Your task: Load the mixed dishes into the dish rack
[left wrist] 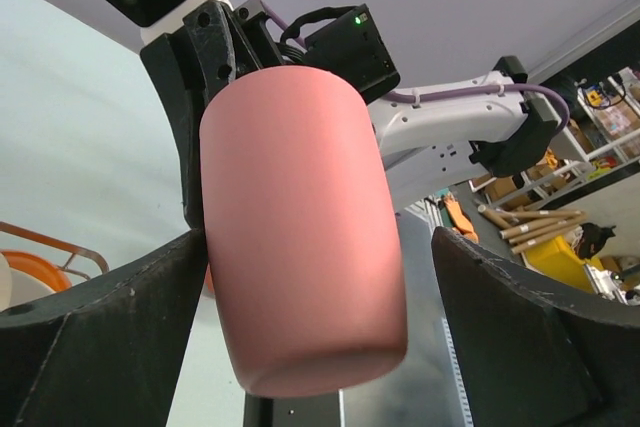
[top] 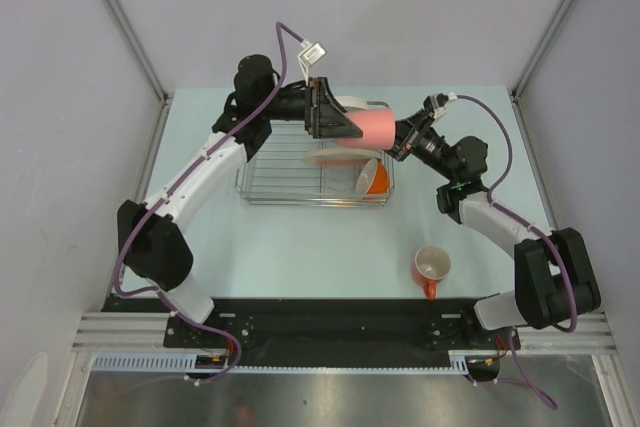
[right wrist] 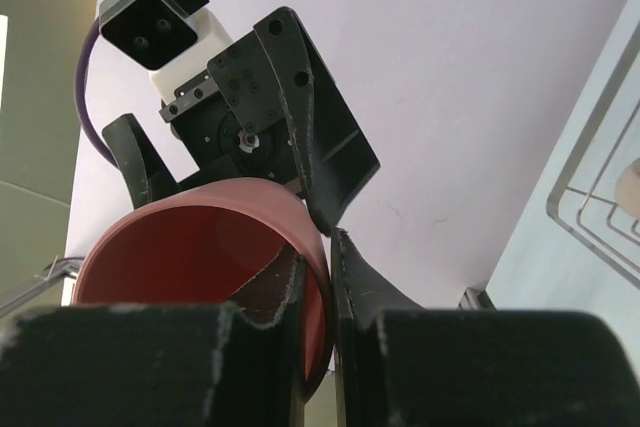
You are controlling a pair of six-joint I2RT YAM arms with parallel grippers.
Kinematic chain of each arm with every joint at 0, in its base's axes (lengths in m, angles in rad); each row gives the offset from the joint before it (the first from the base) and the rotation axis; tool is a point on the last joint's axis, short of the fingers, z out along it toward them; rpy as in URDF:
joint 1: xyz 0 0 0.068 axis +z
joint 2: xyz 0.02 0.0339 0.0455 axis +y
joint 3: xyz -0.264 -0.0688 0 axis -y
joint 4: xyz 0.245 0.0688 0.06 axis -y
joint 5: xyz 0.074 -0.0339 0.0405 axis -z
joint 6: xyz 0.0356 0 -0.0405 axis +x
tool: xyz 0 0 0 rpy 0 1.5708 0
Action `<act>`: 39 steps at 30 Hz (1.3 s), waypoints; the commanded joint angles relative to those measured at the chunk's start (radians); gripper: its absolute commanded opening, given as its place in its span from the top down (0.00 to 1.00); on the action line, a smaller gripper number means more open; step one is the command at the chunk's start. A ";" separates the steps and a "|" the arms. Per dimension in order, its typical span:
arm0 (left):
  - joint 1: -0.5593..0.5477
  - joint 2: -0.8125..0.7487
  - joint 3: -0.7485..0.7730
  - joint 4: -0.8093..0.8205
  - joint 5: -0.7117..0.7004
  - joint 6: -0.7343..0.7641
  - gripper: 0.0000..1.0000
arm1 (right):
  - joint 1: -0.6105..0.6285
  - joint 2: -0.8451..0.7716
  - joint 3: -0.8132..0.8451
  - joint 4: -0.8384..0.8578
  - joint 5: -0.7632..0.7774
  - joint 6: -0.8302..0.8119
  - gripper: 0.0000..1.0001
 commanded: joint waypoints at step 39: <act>0.129 -0.051 0.218 -1.178 -0.318 1.137 1.00 | -0.021 -0.270 0.316 -0.996 0.333 -0.762 0.40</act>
